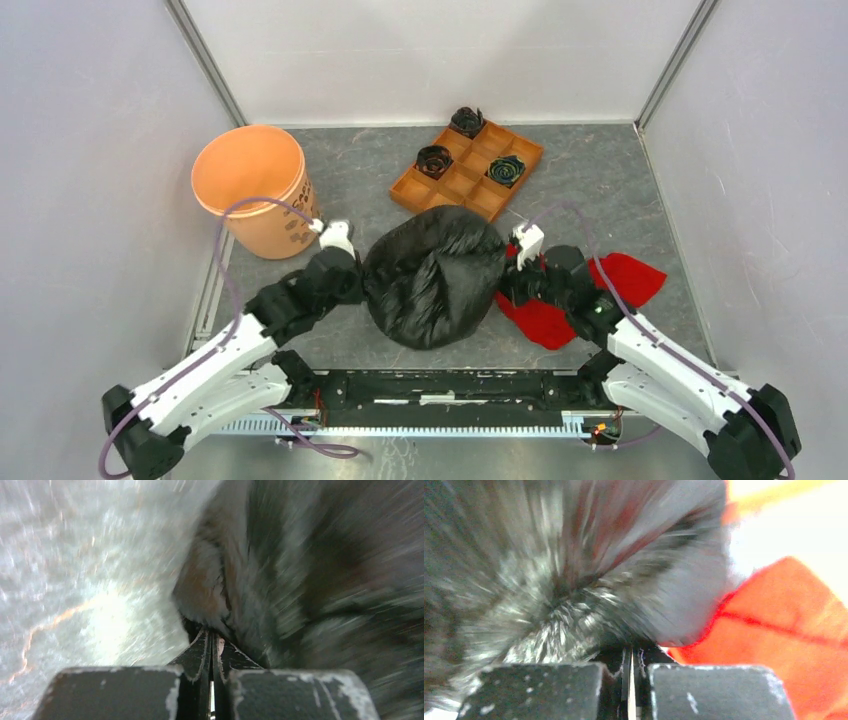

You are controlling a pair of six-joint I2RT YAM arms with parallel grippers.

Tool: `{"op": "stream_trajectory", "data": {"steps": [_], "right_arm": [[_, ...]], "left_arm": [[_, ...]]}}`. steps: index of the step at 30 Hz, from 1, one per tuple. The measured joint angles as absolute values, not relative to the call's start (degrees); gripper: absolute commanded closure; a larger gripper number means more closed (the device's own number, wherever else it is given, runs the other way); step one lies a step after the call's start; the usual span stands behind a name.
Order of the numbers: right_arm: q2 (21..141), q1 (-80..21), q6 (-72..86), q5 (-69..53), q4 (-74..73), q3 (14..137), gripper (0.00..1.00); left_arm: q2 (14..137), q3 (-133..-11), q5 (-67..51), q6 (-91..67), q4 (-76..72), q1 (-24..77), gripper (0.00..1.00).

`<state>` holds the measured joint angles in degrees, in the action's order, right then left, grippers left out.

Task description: Put the trash bags into the trash bin

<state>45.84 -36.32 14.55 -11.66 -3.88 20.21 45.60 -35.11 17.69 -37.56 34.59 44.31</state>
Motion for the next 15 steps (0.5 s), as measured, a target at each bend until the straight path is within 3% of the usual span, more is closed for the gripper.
{"op": "stream_trajectory", "data": {"steps": [6,8,11,15], "right_arm": [[51.0,-36.32,9.23,-11.99,-11.16,49.08,1.0],[51.44,-36.32,8.4,-11.79,-10.15,53.69,1.0],[51.37,-36.32,7.79,-11.18,-8.51,53.39,1.0],[56.14,-36.32,7.68,-12.78,-7.94,43.16,1.0]], "left_arm": [[48.69,-64.23,20.88,-36.1,34.13,44.21,0.98],[49.93,-68.95,22.24,-35.73,31.86,44.21,0.98],[48.93,-67.85,24.64,-36.23,31.66,44.18,0.98],[50.63,-57.67,25.36,-40.66,36.4,43.97,0.98]]}}
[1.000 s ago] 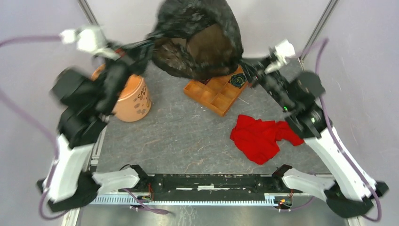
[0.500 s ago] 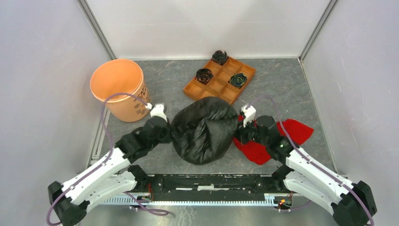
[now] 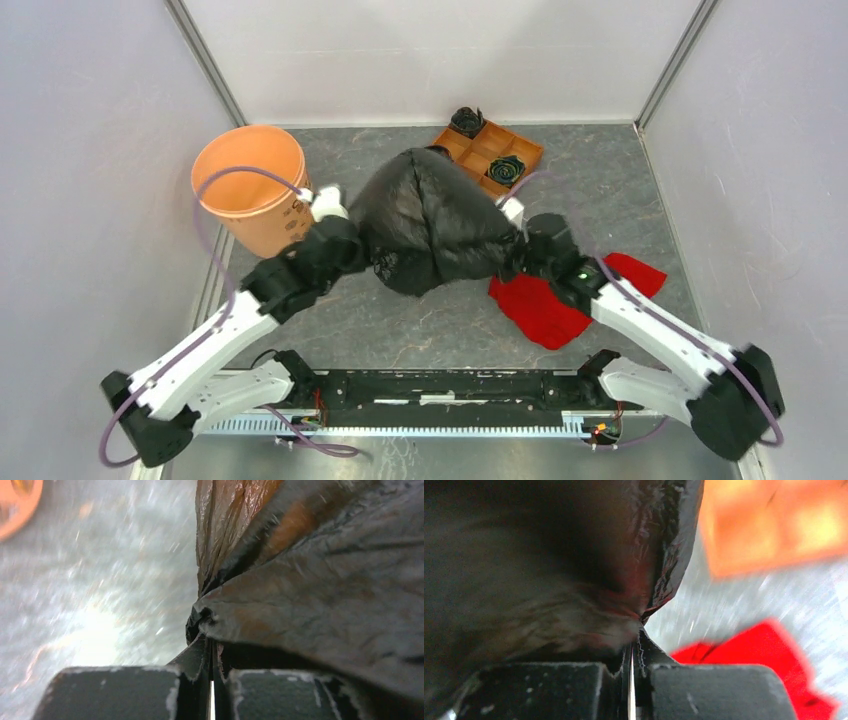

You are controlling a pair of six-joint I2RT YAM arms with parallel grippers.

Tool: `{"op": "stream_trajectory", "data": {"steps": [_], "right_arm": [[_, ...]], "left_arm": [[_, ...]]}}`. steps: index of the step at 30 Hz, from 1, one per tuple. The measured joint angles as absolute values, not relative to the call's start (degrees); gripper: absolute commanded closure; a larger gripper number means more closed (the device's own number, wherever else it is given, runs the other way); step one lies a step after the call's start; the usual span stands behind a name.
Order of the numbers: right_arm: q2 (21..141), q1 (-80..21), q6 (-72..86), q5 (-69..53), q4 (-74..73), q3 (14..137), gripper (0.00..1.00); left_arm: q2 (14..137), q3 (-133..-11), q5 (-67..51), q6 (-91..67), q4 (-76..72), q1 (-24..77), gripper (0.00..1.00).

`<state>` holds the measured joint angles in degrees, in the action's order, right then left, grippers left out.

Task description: Put the trash bags into the trash bin

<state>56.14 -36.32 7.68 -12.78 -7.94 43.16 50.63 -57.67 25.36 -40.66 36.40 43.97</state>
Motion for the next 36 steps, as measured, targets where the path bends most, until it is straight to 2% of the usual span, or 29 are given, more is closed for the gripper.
{"op": "stream_trajectory", "data": {"steps": [3,7,10,13,16,19,22,24,27,29,31,33,36], "right_arm": [[61.89,-36.58,6.98,-15.88,-14.59,35.94,1.0],[56.88,-39.99,4.34,-22.63,-23.4,36.82,1.0],[54.19,-43.46,1.69,-30.59,-24.45,47.97,1.0],[53.58,-44.6,2.81,-33.74,-16.58,59.05,1.0],[54.48,-40.6,7.44,-32.73,-10.92,66.15,1.0],[59.22,-33.19,13.17,-32.73,-5.8,69.06,1.0],[65.14,-28.4,17.87,-35.05,-1.54,62.96,1.0],[68.86,-28.1,17.98,-35.51,-3.64,56.55,1.0],[68.12,-30.79,14.79,-34.04,-14.33,48.03,1.0],[64.42,-32.88,12.88,-33.91,-19.33,46.48,1.0],[58.02,-34.5,11.27,-34.3,-20.36,46.68,1.0],[53.74,-34.52,10.22,-34.26,-20.56,48.99,1.0],[52.23,-34.46,9.13,-33.32,-20.12,55.4,1.0]], "left_arm": [[52.56,-50.28,23.44,-42.26,41.39,43.94,0.98],[43.88,-49.39,20.69,-41.76,43.09,43.97,0.98],[42.06,-61.73,21.34,-40.66,44.4,43.94,0.98],[50.52,-80.49,24.47,-39.2,43.05,43.94,0.98],[57.84,-89.1,30.04,-37.15,41.45,43.57,0.98],[63.29,-87.57,31.33,-35.81,41.91,39.46,0.98],[67.05,-78.17,27.07,-35.7,41.63,32.8,0.98],[67.88,-69.01,23.14,-35.7,43.44,30.22,0.98],[62.22,-59.48,16.62,-35.7,48.64,29.76,0.98],[54.35,-58.26,12.73,-35.66,50.76,29.82,0.98],[44.6,-60.99,8.45,-35.16,49.93,29.87,0.98],[40.07,-66.13,5.69,-34.52,48.64,29.87,0.98],[39.53,-73.93,3.53,-33.3,45.74,29.87,0.98]]}}
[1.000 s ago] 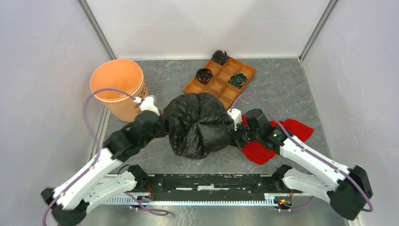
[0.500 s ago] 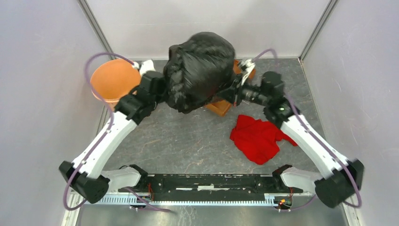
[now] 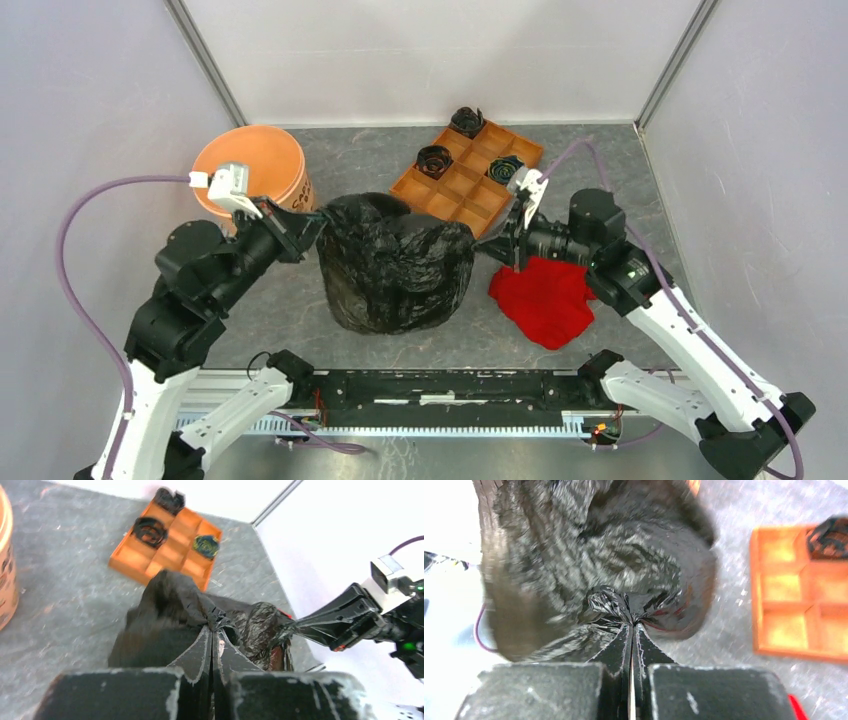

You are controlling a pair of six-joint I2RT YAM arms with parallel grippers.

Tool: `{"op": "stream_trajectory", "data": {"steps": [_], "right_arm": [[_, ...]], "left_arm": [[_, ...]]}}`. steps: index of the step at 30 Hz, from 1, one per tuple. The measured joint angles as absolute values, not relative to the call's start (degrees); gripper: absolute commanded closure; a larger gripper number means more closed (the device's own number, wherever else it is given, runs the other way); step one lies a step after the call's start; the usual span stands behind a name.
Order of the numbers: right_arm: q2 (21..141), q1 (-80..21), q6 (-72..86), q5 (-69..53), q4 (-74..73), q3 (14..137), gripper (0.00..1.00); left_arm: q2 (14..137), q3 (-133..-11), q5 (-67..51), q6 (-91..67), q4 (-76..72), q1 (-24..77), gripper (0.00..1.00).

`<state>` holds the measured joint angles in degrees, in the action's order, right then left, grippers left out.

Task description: Put the trash bags into the trash bin

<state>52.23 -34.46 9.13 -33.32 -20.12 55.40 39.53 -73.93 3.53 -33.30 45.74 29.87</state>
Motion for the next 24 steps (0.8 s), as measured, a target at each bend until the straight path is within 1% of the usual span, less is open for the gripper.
{"op": "stream_trajectory", "data": {"steps": [3,6,9,11,13,15,18,21,24], "right_arm": [[52.86,-34.46,9.21,-32.32,-17.85,59.09,0.99],[53.39,-34.52,10.72,-32.6,-14.24,58.63,1.0],[55.05,-36.42,12.67,-32.71,-8.99,57.01,1.0],[56.95,-38.83,13.52,-32.69,-5.93,56.69,0.97],[58.76,-40.97,14.44,-32.47,-2.26,56.16,0.97],[59.64,-42.15,15.57,-31.88,1.34,54.74,0.95],[59.27,-42.37,18.31,-29.56,8.82,49.43,0.92],[58.54,-42.33,22.04,-27.09,15.2,43.16,0.85],[59.35,-42.33,25.82,-25.34,18.39,40.64,0.85]], "left_arm": [[41.76,-78.35,0.84,-32.69,43.48,29.87,0.98],[44.91,-79.24,-4.23,-32.77,40.77,29.87,0.98],[49.78,-76.73,-13.45,-34.28,34.61,29.87,0.98],[52.38,-73.95,-17.47,-35.83,30.81,30.02,0.98],[55.29,-70.78,-20.56,-37.43,27.55,30.22,0.98],[57.69,-67.85,-22.35,-38.59,25.78,30.35,0.98],[58.89,-64.82,-23.35,-40.16,24.45,30.41,0.98],[58.85,-62.48,-24.14,-41.34,22.22,30.41,0.98],[58.85,-60.73,-24.34,-42.48,20.21,30.41,0.98]]}}
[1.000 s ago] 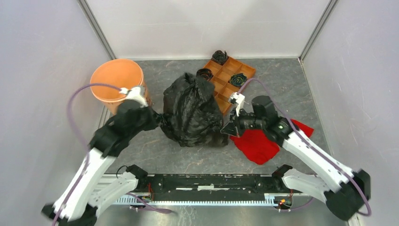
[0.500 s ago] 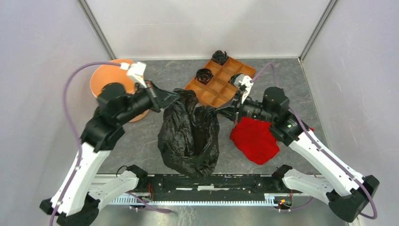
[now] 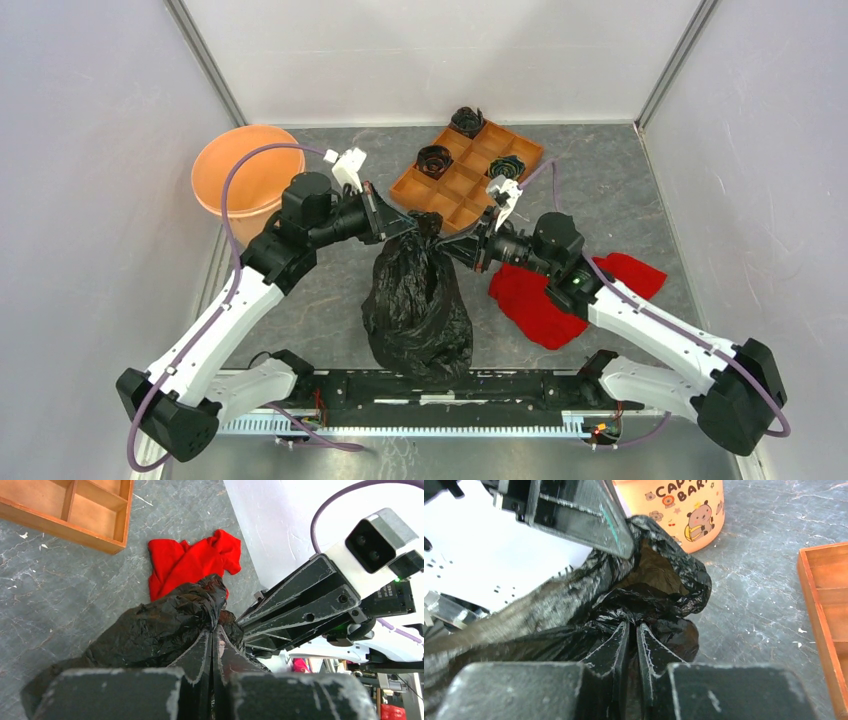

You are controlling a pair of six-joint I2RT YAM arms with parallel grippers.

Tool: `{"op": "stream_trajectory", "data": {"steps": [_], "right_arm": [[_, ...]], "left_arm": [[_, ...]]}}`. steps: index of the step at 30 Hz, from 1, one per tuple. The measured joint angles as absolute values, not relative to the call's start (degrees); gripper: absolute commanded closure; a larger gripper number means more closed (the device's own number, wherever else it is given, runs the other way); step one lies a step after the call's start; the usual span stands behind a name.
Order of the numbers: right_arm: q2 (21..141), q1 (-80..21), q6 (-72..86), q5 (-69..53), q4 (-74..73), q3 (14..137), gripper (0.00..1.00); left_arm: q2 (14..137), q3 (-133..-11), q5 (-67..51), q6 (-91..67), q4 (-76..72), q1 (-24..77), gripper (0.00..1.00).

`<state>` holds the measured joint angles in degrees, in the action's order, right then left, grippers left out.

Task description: Put the trash bags into the trash bin

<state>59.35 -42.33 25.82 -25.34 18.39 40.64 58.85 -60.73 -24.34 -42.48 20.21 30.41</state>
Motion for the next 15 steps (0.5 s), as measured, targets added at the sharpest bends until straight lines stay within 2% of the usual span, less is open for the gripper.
{"op": "stream_trajectory", "data": {"steps": [10,13,15], "right_arm": [[61.67,-42.3,30.2,-23.62,20.88,42.3,0.79],[62.08,-42.28,32.23,-24.91,23.2,42.26,0.72],[62.35,-42.28,33.5,-25.65,24.88,42.11,0.62]], "left_arm": [[59.0,-59.66,-24.29,-43.35,18.0,30.41,0.98],[59.33,-59.53,-24.32,-44.56,17.21,30.41,0.98],[59.53,-59.05,-24.34,-45.52,16.25,30.41,0.98]]}}
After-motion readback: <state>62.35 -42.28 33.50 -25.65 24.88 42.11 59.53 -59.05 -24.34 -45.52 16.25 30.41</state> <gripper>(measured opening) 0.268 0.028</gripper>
